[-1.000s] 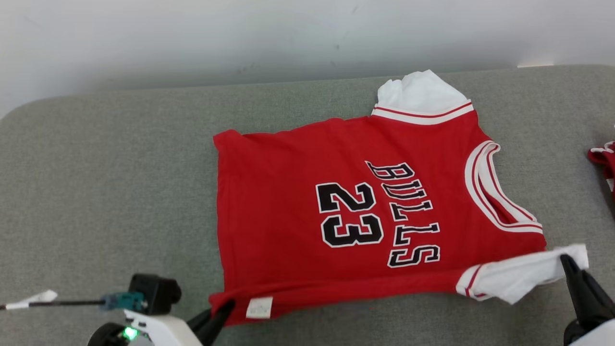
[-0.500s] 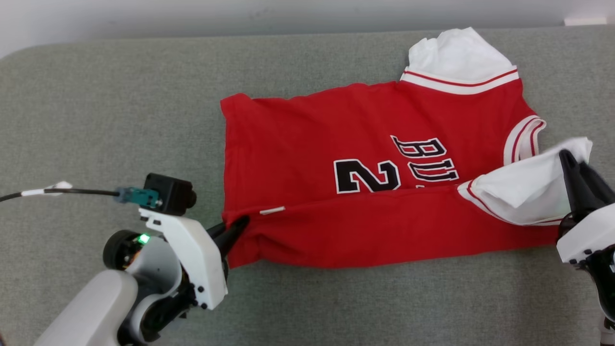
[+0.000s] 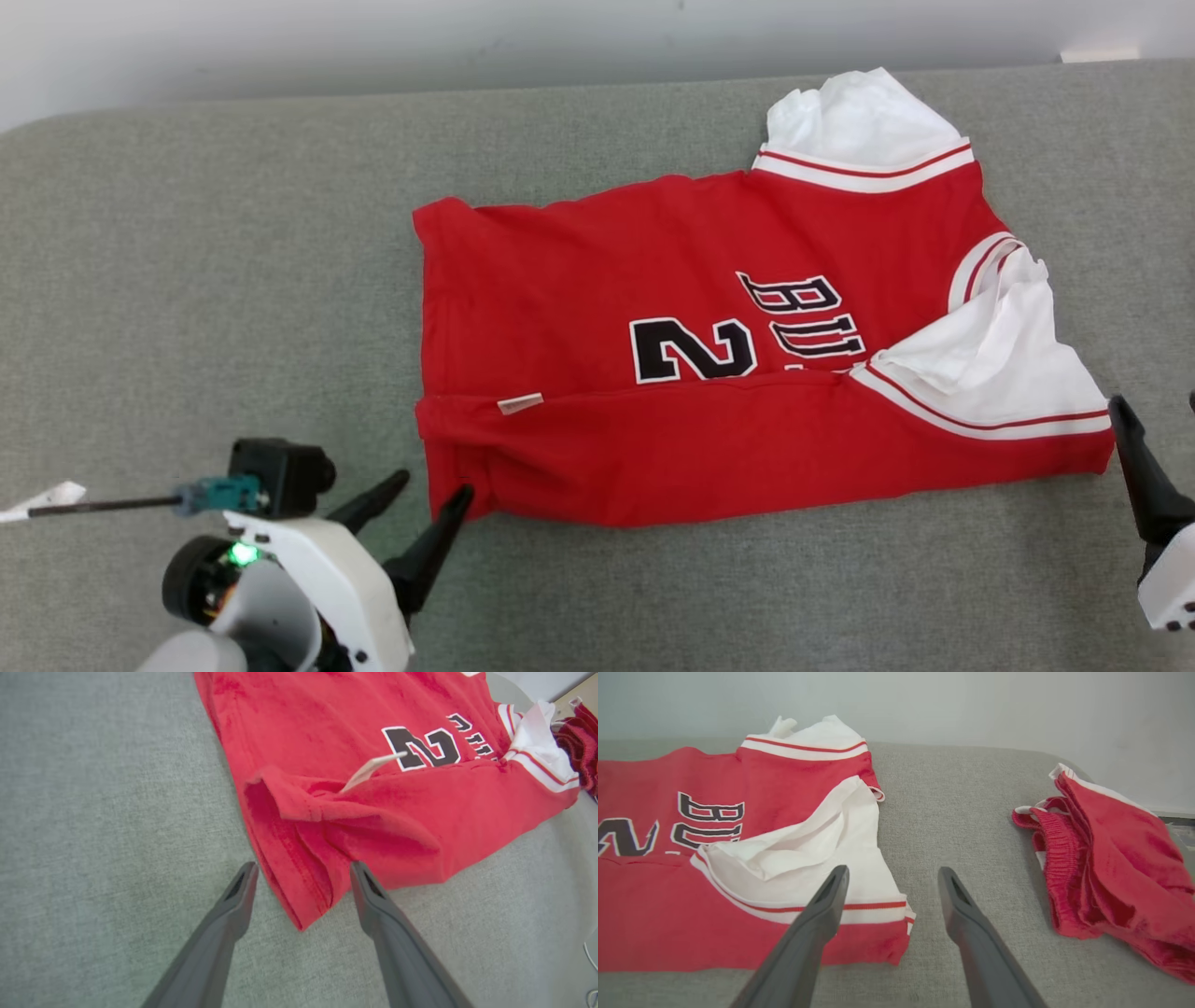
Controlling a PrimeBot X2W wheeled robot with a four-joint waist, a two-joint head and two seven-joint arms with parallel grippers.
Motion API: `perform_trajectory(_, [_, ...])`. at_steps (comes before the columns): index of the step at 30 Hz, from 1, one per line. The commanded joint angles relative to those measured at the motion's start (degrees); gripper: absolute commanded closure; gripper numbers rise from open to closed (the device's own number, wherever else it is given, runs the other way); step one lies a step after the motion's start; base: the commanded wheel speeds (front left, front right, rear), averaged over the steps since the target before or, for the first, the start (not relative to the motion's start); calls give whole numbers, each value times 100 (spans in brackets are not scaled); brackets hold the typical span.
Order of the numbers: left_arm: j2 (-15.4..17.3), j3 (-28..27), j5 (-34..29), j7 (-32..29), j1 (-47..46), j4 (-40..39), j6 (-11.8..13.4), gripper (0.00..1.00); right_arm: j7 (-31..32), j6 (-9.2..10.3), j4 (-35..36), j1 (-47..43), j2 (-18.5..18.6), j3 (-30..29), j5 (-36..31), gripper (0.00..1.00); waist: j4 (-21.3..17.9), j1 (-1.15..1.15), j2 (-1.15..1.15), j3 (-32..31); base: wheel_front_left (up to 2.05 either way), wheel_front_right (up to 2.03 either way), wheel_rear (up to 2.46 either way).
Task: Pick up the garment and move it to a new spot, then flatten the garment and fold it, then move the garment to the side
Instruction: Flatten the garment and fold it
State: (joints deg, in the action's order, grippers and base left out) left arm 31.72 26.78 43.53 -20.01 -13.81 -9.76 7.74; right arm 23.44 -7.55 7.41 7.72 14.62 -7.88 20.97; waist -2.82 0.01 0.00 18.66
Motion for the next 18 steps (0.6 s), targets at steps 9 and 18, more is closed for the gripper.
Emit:
perform_trajectory(9, [-187, 234, -101, 23, -150, 239, -77, 0, 246, 15, -554, 180, 176, 197, 49, 0, 124, -1, 0, 395, 0, 0, 0])
perform_trajectory(18, [-412, 512, -73, -77, -464, 703, -333, 13, 492, 9, -1161, 508, 254, 722, 216, 0, 164, -1, 0, 584, 0, 0, 0])
